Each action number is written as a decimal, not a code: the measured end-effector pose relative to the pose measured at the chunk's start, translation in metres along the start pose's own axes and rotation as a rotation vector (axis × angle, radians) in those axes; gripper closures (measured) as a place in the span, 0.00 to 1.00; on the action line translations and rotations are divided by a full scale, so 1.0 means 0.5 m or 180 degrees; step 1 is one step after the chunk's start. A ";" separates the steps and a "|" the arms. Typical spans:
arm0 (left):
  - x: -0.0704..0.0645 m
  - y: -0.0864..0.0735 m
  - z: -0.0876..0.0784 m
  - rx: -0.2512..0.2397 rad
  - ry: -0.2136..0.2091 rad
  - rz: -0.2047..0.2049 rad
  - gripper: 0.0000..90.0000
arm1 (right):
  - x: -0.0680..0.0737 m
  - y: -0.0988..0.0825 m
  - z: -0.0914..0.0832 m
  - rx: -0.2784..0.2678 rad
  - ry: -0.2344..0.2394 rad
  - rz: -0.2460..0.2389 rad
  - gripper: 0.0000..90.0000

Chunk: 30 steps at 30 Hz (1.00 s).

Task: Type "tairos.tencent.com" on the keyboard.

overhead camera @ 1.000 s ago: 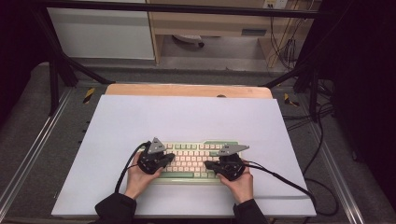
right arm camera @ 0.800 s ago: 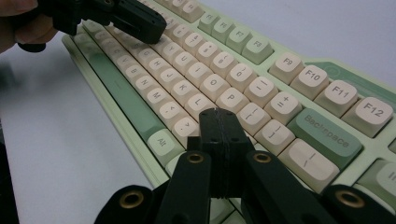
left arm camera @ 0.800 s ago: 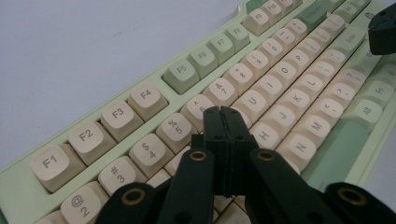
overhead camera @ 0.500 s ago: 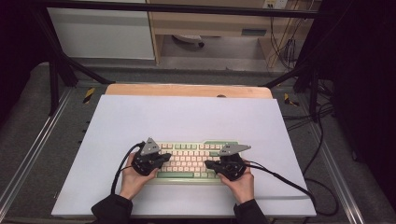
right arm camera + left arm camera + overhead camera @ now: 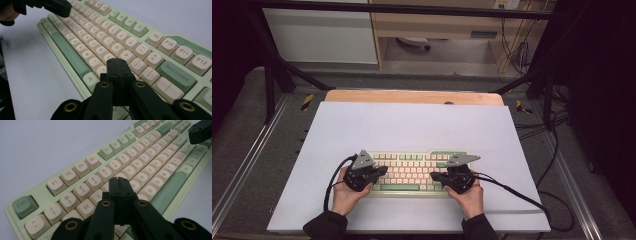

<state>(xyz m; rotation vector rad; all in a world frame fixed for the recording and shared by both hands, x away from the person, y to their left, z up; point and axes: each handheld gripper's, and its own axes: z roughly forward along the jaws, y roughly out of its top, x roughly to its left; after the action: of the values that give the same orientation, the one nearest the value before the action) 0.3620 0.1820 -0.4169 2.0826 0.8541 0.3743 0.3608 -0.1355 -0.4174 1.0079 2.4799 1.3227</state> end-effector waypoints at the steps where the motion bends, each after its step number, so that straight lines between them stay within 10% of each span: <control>1: 0.000 -0.002 -0.002 -0.0001 0.0004 0.0003 1.00 | 0.000 0.000 0.000 -0.0001 0.0001 0.0006 1.00; 30: 0.021 -0.048 -0.039 0.0014 0.0053 -0.0084 1.00 | 0.022 0.000 0.044 0.0082 0.0059 -0.0015 1.00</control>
<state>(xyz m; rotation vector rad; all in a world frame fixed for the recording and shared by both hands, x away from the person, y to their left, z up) 0.3489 0.2107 -0.4244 2.0728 0.8920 0.3763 0.3617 -0.1136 -0.4286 0.9992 2.5176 1.3080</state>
